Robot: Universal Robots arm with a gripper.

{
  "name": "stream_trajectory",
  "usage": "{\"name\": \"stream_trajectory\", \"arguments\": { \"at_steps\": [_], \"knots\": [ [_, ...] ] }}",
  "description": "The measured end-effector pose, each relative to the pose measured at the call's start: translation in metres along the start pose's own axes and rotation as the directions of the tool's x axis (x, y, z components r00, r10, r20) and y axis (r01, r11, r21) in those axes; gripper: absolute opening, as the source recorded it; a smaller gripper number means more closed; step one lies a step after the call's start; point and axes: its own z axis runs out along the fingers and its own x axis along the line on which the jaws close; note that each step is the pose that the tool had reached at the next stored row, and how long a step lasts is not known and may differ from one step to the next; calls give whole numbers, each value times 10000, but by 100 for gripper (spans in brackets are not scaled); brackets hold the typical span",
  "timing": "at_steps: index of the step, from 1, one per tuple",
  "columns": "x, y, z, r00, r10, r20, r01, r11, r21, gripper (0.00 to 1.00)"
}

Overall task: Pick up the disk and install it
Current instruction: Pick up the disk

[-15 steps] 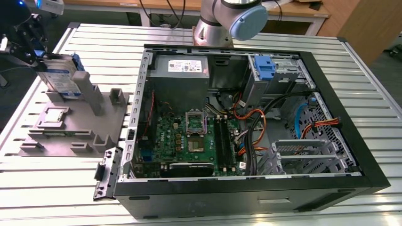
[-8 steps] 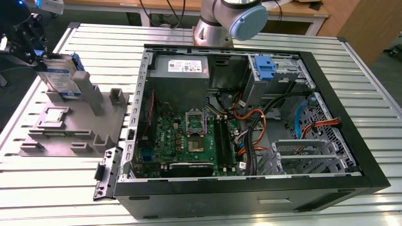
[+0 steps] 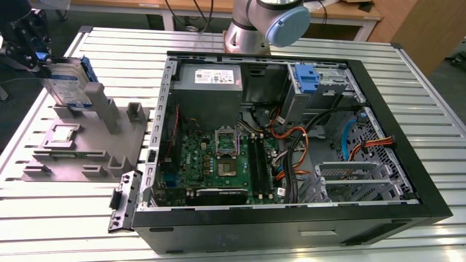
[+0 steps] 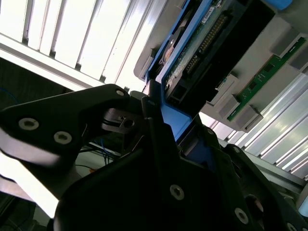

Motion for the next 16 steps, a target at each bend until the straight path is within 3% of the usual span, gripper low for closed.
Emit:
{"name": "stream_trajectory", "arguments": {
  "at_steps": [16],
  "knots": [
    [-1, 0, -15, 10000, 0, -1, 0, 10000, 1, 37]
  ]
}}
